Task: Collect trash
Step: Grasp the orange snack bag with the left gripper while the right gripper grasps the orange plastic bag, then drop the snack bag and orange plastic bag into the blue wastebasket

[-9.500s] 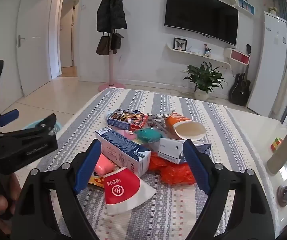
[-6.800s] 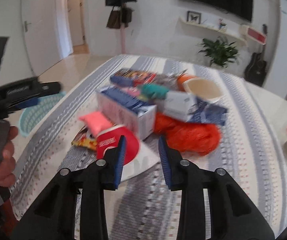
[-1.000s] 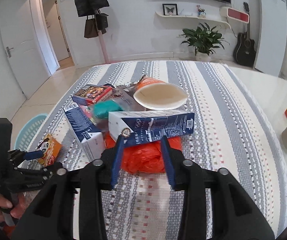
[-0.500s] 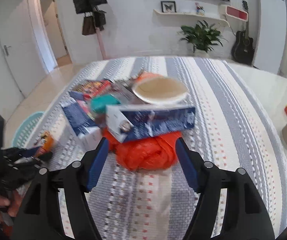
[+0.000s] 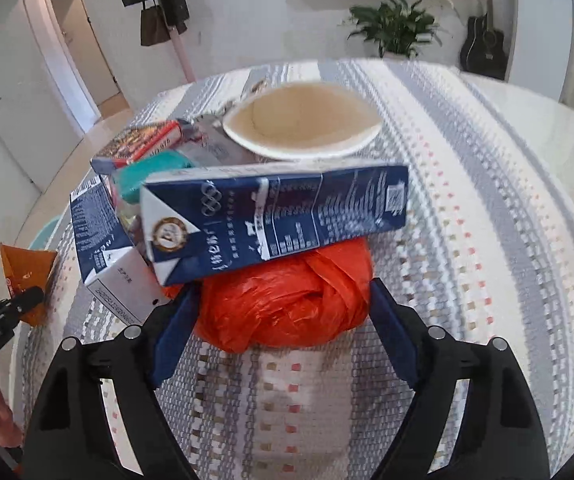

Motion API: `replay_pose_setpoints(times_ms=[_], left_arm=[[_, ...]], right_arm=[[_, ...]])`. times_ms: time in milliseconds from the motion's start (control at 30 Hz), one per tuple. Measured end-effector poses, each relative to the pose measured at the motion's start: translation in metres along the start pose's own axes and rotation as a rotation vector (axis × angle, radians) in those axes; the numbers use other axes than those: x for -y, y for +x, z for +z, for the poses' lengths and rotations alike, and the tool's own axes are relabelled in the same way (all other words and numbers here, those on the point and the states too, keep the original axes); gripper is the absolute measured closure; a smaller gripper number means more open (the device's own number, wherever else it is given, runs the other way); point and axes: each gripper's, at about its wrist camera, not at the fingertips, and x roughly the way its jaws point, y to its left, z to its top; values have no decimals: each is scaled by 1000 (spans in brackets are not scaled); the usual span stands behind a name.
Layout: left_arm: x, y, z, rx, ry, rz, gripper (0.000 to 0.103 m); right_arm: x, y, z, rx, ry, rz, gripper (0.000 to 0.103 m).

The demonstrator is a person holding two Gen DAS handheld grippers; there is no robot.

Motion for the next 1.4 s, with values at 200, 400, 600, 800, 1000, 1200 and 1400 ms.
replay_pose_setpoints(times_ms=[200, 400, 600, 800, 1000, 1200, 1400], left_arm=[[-9, -16, 4, 47, -39, -32, 99], [-13, -50, 12, 117, -40, -70, 99], [-26, -84, 22, 192, -50, -132, 99], [-65, -111, 35, 260, -106, -214, 99], [-136, -111, 48, 293, -184, -129, 99], [-204, -81, 44, 232, -290, -63, 99], [-254, -34, 30, 128, -389, -48, 98]], right_arm=[[8, -10, -4, 7, 40, 68, 65], [-6, -57, -10, 61, -15, 99, 70], [-42, -115, 4, 179, -93, 105, 70], [-116, -137, 30, 255, -224, 187, 71], [-212, -111, 47, 238, -366, 236, 71], [-304, -55, 39, 130, -472, 283, 70], [-374, 17, 21, -18, -529, 255, 66]])
